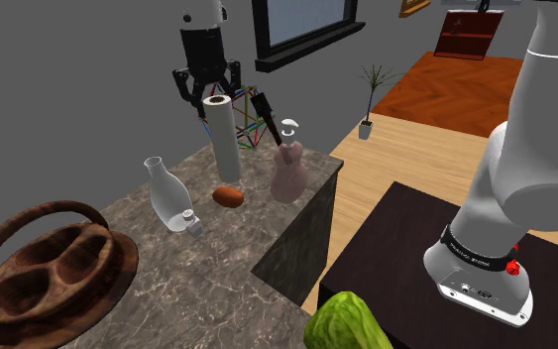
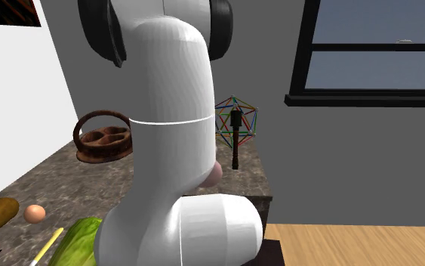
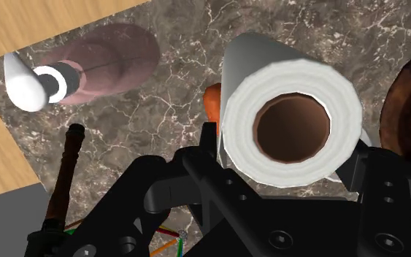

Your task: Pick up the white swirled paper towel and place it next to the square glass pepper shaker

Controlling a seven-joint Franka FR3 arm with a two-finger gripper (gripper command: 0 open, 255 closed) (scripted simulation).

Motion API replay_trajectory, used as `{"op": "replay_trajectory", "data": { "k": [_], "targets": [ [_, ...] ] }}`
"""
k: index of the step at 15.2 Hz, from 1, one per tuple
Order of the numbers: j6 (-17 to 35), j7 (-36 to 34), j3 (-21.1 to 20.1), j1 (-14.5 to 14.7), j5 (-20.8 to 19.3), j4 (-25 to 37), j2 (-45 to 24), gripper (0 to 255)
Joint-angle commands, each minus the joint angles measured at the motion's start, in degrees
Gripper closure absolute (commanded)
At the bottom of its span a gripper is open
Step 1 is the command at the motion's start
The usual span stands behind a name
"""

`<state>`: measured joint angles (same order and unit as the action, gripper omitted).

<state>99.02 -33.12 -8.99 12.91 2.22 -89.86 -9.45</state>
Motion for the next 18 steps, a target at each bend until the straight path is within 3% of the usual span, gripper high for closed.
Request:
{"op": "replay_trajectory", "data": {
  "k": [1,9,16,18],
  "targets": [
    [0.49,-2.73,-1.05,1.61,-0.4,1.13,-1.5,255],
    [1.12,-12.64,-4.33,8.37,-2.85,8.67,-9.35,255],
    [-0.88,-20.36,-5.88,15.3,-5.84,20.8,-19.38,255],
    [0.77,-20.32,-5.84,15.17,-5.79,18.96,-19.2,255]
  ]
}}
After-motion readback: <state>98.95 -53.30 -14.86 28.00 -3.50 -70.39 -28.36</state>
